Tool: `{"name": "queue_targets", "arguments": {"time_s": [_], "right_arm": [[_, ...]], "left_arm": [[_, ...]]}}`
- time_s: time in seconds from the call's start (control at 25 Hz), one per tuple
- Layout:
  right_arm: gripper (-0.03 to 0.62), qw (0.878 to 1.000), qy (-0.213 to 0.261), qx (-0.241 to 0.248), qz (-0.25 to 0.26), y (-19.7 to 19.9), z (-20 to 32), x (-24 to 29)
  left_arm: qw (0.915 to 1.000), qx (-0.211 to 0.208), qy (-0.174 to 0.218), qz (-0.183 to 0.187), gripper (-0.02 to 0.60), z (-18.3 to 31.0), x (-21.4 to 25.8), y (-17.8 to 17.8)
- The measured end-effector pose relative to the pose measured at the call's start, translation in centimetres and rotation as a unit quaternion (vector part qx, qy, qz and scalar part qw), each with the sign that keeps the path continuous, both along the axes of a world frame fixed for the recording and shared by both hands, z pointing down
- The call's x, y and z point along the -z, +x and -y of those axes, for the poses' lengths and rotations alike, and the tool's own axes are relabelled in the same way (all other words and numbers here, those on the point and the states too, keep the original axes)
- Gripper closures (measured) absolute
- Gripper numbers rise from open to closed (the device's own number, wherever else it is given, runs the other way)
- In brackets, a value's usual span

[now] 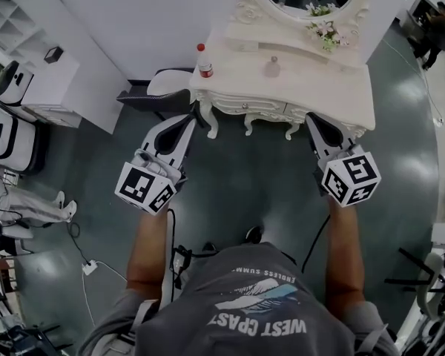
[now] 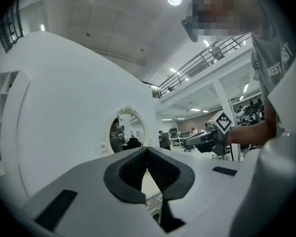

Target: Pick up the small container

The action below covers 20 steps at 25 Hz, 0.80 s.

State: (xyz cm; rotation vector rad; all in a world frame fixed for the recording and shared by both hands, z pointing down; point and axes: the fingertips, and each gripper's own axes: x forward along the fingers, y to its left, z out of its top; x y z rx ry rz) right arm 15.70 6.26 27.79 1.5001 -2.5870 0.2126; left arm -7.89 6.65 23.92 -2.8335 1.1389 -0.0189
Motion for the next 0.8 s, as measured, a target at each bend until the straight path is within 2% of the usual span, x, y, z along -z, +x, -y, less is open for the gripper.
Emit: {"name": "queue_targets", "arguments": {"time_s": [0.32, 0.8], "right_arm": [[0.566, 1.0, -0.004, 0.005, 0.007, 4.0, 1.8, -0.6], [0.568, 0.999, -0.021, -0.045, 0.0, 8.0, 3.6, -1.9]], "left_arm": [[0.9999, 0.005, -0.005, 0.011, 0.565, 1.3, -0.3, 3.8], [0.9985, -0.051, -0.016, 0.002, 0.565, 6.6, -1.8, 8.5]]}}
